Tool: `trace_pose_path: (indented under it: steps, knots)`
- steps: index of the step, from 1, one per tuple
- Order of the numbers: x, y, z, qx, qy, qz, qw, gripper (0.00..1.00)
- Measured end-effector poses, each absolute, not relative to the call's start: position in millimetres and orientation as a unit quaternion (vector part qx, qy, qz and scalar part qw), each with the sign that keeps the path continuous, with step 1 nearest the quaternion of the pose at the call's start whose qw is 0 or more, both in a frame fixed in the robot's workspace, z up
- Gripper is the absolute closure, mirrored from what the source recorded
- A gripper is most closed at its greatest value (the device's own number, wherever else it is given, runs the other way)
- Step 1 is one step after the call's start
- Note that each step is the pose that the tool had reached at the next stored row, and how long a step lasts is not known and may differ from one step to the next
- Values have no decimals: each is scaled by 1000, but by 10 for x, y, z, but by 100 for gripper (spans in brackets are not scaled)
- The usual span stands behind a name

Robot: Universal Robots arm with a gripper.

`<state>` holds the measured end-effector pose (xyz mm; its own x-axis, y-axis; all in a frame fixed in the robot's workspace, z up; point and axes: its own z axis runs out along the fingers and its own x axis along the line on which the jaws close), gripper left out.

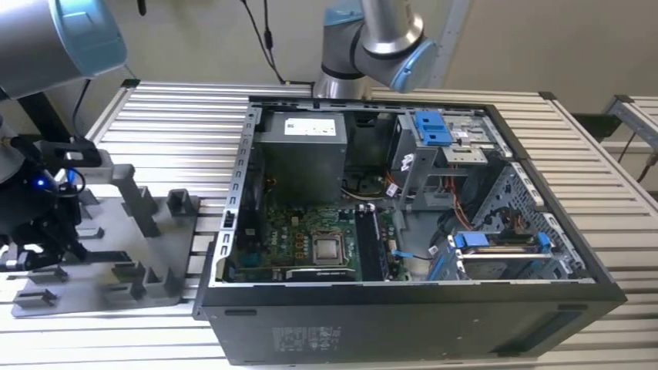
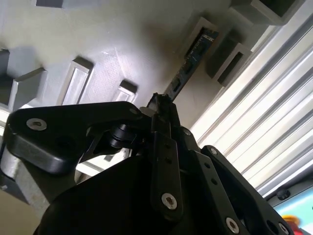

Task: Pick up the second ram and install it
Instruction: 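Pick up the second ram and move it above second insertion slot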

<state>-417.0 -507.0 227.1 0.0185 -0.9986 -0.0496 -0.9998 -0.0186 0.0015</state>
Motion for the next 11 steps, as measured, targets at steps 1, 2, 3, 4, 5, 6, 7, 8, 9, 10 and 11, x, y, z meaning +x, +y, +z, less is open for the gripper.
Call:
trace_pose_path:
  steps: [1, 2, 3, 4, 5, 6, 7, 8, 9, 10, 11]
  knots:
    - [-4170, -5071, 2279, -712, 701, 19, 18, 86]
    - [-4170, -5071, 2289, -711, 702, 20, 19, 86]
    - [-4170, -5071, 2299, -711, 703, 21, 20, 86]
    - [-4170, -5071, 2309, -710, 703, 22, 21, 86]
    - [-4170, -5071, 2319, -710, 703, 23, 22, 86]
    - [-4170, -5071, 2327, -710, 703, 24, 22, 86]
    - [-4169, -5071, 2330, -710, 703, 24, 23, 86]
    - [-4168, -5071, 2332, -710, 703, 25, 23, 86]
    - [-4166, -5071, 2338, -710, 703, 25, 22, 86]
    - [-4163, -5072, 2343, -710, 703, 26, 22, 86]
    - [-4159, -5072, 2349, -710, 703, 27, 21, 86]
